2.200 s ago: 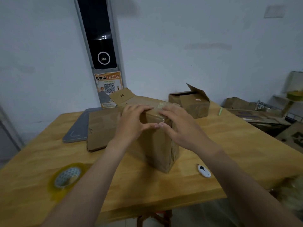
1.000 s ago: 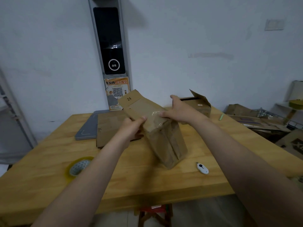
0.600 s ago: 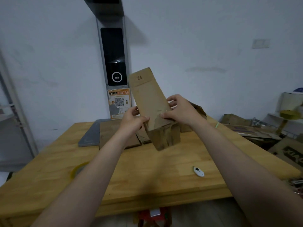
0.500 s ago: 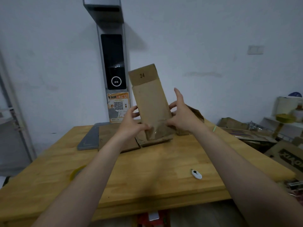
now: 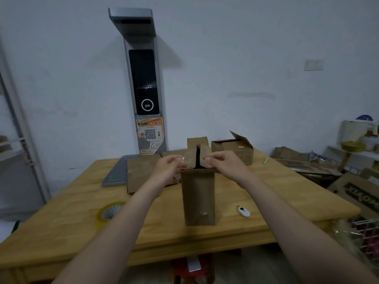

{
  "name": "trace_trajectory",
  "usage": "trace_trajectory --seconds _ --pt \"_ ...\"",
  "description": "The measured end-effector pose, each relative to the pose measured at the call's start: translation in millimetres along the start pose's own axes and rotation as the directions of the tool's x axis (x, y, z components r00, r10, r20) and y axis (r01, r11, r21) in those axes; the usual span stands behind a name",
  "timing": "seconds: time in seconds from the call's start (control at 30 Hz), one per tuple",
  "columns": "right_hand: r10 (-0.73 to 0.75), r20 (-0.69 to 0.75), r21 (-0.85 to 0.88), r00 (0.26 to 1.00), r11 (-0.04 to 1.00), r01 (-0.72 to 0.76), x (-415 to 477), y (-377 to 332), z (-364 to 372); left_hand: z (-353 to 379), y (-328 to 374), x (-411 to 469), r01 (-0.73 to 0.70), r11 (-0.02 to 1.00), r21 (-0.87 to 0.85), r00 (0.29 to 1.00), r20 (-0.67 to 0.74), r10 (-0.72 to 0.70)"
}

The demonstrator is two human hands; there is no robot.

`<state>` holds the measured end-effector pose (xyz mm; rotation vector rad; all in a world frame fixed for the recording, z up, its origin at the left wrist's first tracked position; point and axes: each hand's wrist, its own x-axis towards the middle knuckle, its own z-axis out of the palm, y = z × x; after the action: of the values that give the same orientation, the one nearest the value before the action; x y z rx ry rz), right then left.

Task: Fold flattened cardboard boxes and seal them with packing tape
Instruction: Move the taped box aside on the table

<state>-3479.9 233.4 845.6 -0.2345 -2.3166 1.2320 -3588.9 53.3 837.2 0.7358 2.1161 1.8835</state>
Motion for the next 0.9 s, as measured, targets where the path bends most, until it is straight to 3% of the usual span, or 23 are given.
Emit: trace_trajectory --seconds 0.1,0.27,0.43,0.53,0.67,0.9 --pt "-0.032 0.014 -0.118 0.999 0.992 0.034 -4.4 4.3 0.0 0.9 -1.0 0.1 -0.031 0.99 0.138 0.999 0.029 0.027" --pt "0.094 -0.025 0.024 0.995 0.995 -0.093 -6.7 21.6 4.8 2.3 -12.2 -0.1 -0.015 0.992 0.125 1.0 0.02 0.013" --pt "0.306 0.078 -0.04 0.949 0.952 -0.304 -9.2 29.5 11.4 -3.5 -28.6 6.6 0.101 0.955 0.28 0.98 0.135 -0.143" --pt "0.313 0.156 -0.025 0.937 0.949 -0.313 -1.7 31.1 16.0 -1.1 -32.5 17.8 0.141 0.938 0.318 0.962 0.179 -0.206" --pt "0.21 0.049 0.048 0.977 0.976 -0.212 19.1 36.5 25.8 21.8 -31.6 30.1 0.035 0.968 0.249 0.98 0.18 -0.082" --pt "0.084 -0.149 0.137 0.985 0.989 -0.063 86.9 43.4 3.0 54.1 -10.4 99.2 -0.147 0.988 0.042 0.989 0.015 0.147"
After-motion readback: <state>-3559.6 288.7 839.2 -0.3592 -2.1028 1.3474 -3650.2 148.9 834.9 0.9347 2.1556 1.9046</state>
